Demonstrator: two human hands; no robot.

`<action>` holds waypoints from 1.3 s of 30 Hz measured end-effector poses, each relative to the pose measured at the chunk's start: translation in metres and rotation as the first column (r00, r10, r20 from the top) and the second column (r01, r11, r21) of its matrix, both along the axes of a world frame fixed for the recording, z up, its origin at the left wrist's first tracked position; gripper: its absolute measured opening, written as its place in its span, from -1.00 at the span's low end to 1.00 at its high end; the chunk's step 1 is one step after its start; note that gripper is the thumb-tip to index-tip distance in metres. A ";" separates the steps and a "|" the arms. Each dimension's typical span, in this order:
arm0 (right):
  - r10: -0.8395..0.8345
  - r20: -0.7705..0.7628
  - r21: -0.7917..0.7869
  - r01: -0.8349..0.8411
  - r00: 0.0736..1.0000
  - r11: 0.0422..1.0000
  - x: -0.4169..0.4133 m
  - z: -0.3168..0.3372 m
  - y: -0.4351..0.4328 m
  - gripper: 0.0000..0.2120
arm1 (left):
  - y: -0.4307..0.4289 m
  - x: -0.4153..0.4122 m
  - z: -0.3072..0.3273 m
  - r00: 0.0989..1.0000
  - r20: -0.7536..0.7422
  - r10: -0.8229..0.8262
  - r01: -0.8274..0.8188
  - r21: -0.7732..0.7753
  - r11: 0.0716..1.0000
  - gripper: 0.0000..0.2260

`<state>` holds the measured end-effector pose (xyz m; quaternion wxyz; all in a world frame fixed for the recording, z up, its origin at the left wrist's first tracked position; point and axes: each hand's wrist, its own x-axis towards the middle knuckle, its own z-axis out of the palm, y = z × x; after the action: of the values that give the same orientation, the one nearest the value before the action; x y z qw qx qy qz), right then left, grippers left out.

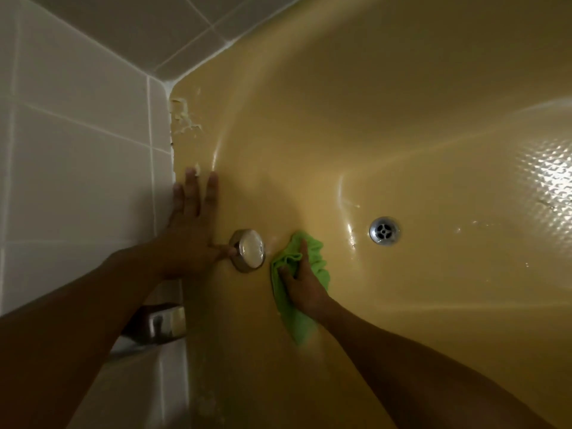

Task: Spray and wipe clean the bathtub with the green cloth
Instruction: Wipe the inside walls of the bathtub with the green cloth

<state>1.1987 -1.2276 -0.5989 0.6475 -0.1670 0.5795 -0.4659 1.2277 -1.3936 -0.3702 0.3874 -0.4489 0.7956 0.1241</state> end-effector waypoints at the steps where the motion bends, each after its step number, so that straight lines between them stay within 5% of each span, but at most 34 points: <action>1: -0.013 -0.009 0.005 0.013 1.000 1.000 -0.004 -0.002 -0.008 -0.18 | 0.000 -0.001 -0.003 1.000 0.009 -0.010 0.010 -0.010 1.000 0.22; 7: -0.134 -0.093 -0.050 0.130 0.987 0.990 -0.043 -0.006 -0.078 -0.25 | -0.004 0.005 -0.010 0.999 0.040 -0.028 0.028 0.004 1.000 0.23; 13: -0.264 -0.099 -0.287 0.226 0.959 0.931 -0.077 0.027 -0.119 -0.30 | -0.003 0.003 -0.008 1.000 0.018 -0.025 0.024 0.039 0.999 0.20; 18: -0.174 -0.207 -0.579 0.023 0.963 0.815 -0.055 0.027 -0.087 -0.42 | -0.002 0.001 -0.009 1.000 0.018 -0.019 0.019 0.023 1.000 0.16; 24: -0.273 -0.410 -0.590 -0.025 0.870 0.807 -0.063 0.008 -0.111 -0.31 | -0.001 -0.002 -0.007 1.000 0.020 -0.019 0.019 0.019 1.000 0.11; 28: -0.353 -0.488 -0.710 -0.128 0.799 0.692 -0.076 0.028 -0.133 -0.30 | -0.002 -0.002 -0.008 1.000 0.004 -0.021 0.021 0.012 1.000 0.05; 32: -0.372 -0.491 -0.722 -0.128 0.788 0.680 -0.059 0.008 -0.123 -0.28 | -0.001 -0.005 -0.006 0.999 0.032 -0.025 0.025 -0.001 1.000 0.13; 36: -0.313 -0.496 -0.541 -0.007 0.810 0.841 -0.047 -0.043 -0.114 -0.32 | 0.000 -0.008 -0.004 0.998 0.065 -0.022 0.021 0.017 1.000 0.23; 39: -0.310 -0.394 -0.383 0.152 0.865 0.911 -0.059 -0.024 -0.137 -0.24 | 0.000 -0.009 -0.004 0.998 0.064 0.001 -0.002 0.019 1.000 0.26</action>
<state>1.1394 -1.3650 -0.6230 0.3970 -0.3066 0.6393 -0.5829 1.2187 -1.3936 -0.3745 0.4167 -0.4496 0.7813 0.1174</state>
